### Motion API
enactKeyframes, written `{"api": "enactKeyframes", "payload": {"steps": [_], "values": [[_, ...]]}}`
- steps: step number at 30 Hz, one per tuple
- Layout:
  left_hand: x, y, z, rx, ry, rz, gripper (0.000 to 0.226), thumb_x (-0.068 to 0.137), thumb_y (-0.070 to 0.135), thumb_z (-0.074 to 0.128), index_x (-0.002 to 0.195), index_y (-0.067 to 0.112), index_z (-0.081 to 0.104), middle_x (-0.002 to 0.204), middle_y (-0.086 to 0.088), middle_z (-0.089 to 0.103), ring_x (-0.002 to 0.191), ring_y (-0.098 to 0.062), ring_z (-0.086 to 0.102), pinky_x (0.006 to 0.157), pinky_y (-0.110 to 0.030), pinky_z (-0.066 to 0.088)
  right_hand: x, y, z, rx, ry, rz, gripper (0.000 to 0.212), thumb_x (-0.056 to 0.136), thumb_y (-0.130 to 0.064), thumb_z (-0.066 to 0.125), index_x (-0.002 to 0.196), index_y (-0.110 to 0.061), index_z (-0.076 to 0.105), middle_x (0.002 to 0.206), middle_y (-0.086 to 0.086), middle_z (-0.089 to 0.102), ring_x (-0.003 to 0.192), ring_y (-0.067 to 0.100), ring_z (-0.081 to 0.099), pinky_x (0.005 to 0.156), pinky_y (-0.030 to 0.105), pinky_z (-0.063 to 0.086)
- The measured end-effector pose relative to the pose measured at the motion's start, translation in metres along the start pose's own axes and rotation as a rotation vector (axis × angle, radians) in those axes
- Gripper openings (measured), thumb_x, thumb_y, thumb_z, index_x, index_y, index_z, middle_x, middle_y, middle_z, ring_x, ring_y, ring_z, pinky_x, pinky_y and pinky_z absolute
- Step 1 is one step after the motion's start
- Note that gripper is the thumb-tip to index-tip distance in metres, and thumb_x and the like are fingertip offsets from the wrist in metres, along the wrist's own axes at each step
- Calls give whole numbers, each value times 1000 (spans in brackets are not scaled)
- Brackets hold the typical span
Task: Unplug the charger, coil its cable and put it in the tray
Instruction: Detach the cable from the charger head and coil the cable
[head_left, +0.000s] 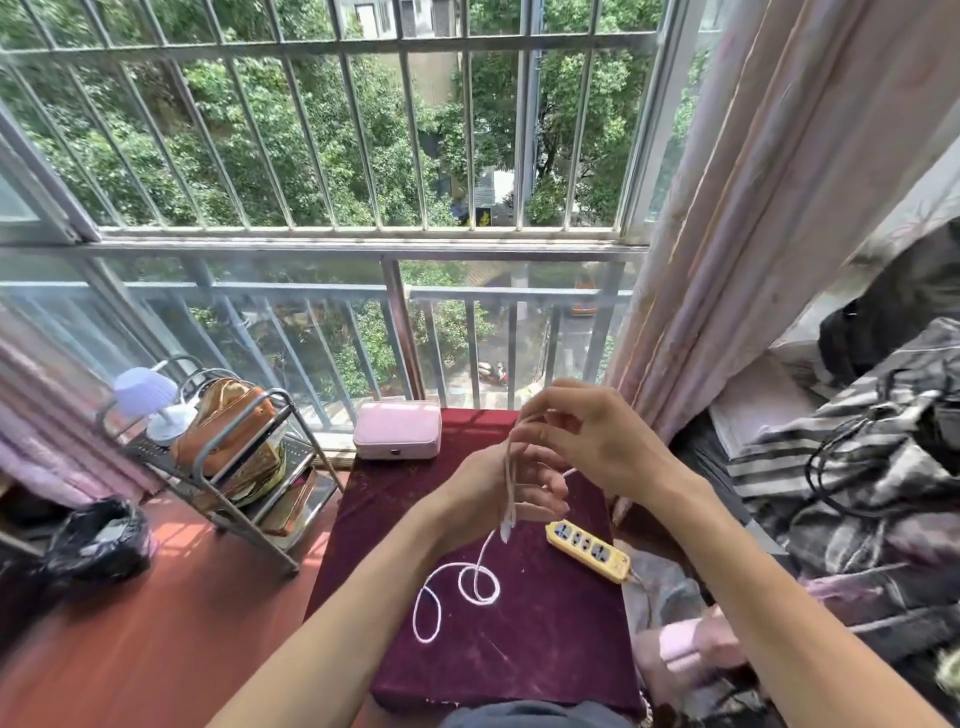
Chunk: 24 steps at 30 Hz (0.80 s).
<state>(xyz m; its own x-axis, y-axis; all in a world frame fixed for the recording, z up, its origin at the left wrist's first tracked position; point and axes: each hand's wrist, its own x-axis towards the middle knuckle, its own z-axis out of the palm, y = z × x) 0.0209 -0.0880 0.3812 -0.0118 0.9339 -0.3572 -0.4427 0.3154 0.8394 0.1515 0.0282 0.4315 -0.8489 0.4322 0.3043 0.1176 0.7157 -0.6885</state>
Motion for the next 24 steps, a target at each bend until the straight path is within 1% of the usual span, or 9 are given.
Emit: {"api": "enactKeyframes", "payload": {"steps": [3,6,9,12,14,16,18,21,24], "values": [[-1,2,4,-155,-27,-15,60,100,58,43,107,3,64,73,-17,62,51,-23,61,69,-43,58,4,10,2,89,26,64,11,88,-32,82,94,-23,79,86,-4,72,76,20,67,73,38,56],[-2,6,2,-222,-108,1,57,101,58,43,124,10,62,65,-11,55,38,-14,44,50,-30,49,6,19,4,214,-28,102,10,86,-27,85,93,-20,84,86,-9,76,78,12,73,72,30,58],[-4,12,0,-204,-133,-27,54,99,62,41,125,19,62,55,-1,46,34,-7,33,34,-18,33,8,23,6,259,-22,104,12,83,-24,88,91,-15,85,81,-8,76,75,4,70,72,20,52],[-4,15,1,-167,-166,-34,63,100,65,33,117,11,63,47,5,37,32,-4,25,30,-17,22,12,24,-4,320,-26,124,18,80,-27,89,88,-13,82,78,22,73,69,21,63,69,34,49],[-6,15,4,-170,-235,-25,62,101,63,33,101,10,63,45,7,32,33,-4,22,32,-19,18,18,28,-13,393,-82,156,17,79,-29,87,87,-15,82,77,18,75,70,16,63,69,29,49],[-9,17,9,-181,-292,-22,57,102,60,32,95,12,61,47,7,24,35,-5,19,34,-21,13,22,32,-18,456,-195,172,11,84,-23,82,93,-16,83,82,1,79,78,8,70,75,21,54],[-10,21,13,-215,-325,-16,54,105,56,29,95,13,61,49,7,20,36,-5,16,34,-21,12,22,35,-14,518,-242,202,13,93,-14,73,104,-11,81,96,14,81,90,18,72,86,30,57],[-10,28,17,-313,-341,9,47,107,46,33,97,12,63,49,8,21,37,-5,16,33,-19,16,11,42,4,678,-171,275,29,97,-25,62,112,-4,76,107,50,62,95,34,56,90,50,43],[-13,36,22,-425,-339,39,26,103,27,47,107,8,66,49,7,24,35,-5,18,29,-17,21,1,49,35,749,-63,326,24,107,-17,55,105,-9,77,92,45,58,94,35,50,85,50,39]]}}
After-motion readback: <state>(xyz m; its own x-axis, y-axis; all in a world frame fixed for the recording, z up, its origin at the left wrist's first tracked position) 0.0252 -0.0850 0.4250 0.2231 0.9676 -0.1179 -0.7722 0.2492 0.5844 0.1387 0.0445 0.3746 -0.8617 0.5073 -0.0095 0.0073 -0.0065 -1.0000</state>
